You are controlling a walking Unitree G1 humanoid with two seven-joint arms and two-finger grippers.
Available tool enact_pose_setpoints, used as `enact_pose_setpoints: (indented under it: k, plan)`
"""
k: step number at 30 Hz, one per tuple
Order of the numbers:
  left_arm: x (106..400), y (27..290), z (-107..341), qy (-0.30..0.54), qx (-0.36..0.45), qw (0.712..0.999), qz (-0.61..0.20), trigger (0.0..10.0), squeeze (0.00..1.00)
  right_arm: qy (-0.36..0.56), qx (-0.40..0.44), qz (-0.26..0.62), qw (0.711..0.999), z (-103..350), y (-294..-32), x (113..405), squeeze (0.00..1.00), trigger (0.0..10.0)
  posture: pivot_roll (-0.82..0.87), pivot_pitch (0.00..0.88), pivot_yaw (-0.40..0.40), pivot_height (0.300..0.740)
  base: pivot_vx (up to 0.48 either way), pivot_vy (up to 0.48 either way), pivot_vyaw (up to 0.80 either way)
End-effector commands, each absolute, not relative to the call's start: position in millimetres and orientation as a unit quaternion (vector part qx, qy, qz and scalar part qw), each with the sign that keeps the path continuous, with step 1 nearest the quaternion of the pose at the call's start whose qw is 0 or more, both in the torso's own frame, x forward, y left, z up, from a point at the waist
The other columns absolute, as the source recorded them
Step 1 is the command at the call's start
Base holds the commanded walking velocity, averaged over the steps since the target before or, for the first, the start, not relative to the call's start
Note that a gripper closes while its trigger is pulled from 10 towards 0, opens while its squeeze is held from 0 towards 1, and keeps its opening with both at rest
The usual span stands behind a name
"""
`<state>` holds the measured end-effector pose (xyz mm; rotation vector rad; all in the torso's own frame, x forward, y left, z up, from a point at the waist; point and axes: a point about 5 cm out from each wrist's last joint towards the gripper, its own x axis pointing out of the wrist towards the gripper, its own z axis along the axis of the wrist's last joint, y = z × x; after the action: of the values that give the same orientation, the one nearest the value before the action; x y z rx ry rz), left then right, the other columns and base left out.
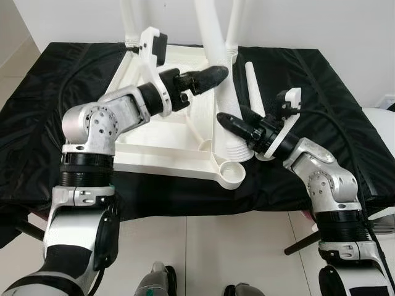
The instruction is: Building children table
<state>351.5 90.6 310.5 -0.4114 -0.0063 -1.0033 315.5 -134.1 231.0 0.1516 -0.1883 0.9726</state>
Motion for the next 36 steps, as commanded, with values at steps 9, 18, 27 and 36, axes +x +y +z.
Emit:
enact_pose_setpoints:
  k: [9,18,27,36]
  plan:
    - [355.7,87.2,327.1,-0.023,-0.196,0.852,-0.484,10.0,0.00,-0.088,0.064,0.496,0.861,231.7,-131.1,306.9,0.00,10.0,-0.01,0.071,-0.026,0.740,0.000,0.000,0.00]
    - [350.0,86.3,330.3,-0.020,-0.208,0.839,-0.502,0.0,0.00,-0.089,0.059,0.485,0.868,231.4,-134.5,306.4,0.00,10.0,-0.01,0.081,-0.022,0.740,0.000,0.000,0.00]
    - [343.6,84.8,334.0,-0.026,-0.207,0.835,-0.509,0.0,0.00,-0.090,0.058,0.471,0.876,231.2,-136.0,308.6,0.00,10.0,0.00,0.095,-0.018,0.740,0.000,0.000,0.00]
    - [344.1,83.5,336.5,-0.023,-0.192,0.841,-0.505,9.8,0.00,-0.087,0.061,0.455,0.884,233.7,-138.7,311.7,0.00,10.0,0.00,0.113,-0.015,0.740,0.000,0.000,0.00]
